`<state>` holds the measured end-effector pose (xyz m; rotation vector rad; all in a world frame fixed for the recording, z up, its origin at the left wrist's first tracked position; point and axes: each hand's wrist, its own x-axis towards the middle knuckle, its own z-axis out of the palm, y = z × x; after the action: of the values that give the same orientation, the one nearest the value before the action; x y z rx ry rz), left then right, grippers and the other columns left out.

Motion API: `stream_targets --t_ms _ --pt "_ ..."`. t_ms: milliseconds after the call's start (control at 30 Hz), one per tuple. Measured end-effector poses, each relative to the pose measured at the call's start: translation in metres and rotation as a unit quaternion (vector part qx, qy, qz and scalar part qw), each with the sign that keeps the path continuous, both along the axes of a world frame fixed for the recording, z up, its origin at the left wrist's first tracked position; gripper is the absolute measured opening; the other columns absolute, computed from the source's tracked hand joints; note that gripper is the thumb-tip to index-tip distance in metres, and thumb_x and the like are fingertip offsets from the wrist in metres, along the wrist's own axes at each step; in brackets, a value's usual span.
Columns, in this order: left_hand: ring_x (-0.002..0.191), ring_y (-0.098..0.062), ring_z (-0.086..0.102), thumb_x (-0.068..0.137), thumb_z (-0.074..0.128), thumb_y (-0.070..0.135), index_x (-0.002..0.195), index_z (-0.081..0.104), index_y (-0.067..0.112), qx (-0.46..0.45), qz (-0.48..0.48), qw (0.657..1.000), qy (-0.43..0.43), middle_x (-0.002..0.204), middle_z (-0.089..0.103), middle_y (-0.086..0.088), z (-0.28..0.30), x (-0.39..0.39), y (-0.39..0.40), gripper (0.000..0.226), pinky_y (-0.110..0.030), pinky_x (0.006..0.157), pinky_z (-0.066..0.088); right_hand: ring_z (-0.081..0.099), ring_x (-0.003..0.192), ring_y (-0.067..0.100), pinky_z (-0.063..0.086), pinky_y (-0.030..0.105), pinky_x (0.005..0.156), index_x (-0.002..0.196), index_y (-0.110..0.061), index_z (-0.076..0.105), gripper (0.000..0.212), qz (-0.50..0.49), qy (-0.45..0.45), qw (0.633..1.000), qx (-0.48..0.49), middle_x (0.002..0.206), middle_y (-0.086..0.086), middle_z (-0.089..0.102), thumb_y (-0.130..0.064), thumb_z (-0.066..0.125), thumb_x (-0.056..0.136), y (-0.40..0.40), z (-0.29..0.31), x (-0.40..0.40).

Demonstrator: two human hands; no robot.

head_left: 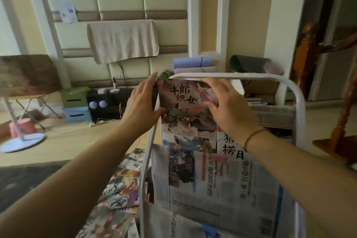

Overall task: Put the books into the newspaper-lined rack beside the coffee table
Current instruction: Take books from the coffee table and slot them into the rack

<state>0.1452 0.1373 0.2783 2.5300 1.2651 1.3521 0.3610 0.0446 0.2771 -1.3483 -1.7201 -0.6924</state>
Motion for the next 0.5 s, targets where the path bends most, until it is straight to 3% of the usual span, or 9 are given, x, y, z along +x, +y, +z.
stream_targets --t_ms 67,167,333,500 --pt "0.142 -0.028 0.022 0.073 0.083 0.032 0.153 0.011 0.034 0.053 0.029 0.996 0.07 0.154 0.024 -0.001 -0.001 0.0 0.008 0.107 -0.053 0.116 0.024 0.066 0.086 0.03 0.059 0.044 0.066 0.136 -0.015 0.046 0.059 -0.018 -0.031 0.999 0.012 0.119 0.009 0.057 -0.012 0.073 0.083 0.002 -0.004 0.0" --pt "0.139 -0.029 0.017 0.07 0.082 0.041 0.151 0.023 0.031 0.124 0.071 0.98 0.138 0.151 0.023 -0.001 -0.009 0.001 0.012 0.101 -0.054 0.116 0.017 0.065 0.075 0.027 0.057 0.04 0.056 0.13 -0.014 0.05 0.056 -0.049 -0.065 0.996 0.023 0.11 0.008 0.062 -0.018 0.075 0.081 0.003 -0.012 -0.001" --pt "0.136 -0.029 0.019 0.072 0.08 0.045 0.148 0.034 0.027 0.139 0.104 0.968 0.179 0.145 0.038 -0.001 -0.031 0.004 0.014 0.09 -0.056 0.114 0.013 0.057 0.081 0.025 0.039 0.027 0.053 0.117 -0.018 0.06 0.056 -0.185 -0.124 0.974 0.029 0.09 0.002 0.068 -0.038 0.083 0.069 -0.002 -0.029 -0.001" --pt "0.136 -0.031 0.018 0.072 0.079 0.048 0.145 0.038 0.028 0.163 0.123 0.952 0.227 0.145 0.041 -0.002 -0.043 0.009 0.012 0.086 -0.057 0.114 0.007 0.054 0.101 0.031 0.051 0.038 0.062 0.115 -0.017 0.061 0.059 -0.23 -0.145 0.962 -0.035 0.108 0.005 0.059 -0.046 0.081 0.068 -0.006 -0.037 0.002"
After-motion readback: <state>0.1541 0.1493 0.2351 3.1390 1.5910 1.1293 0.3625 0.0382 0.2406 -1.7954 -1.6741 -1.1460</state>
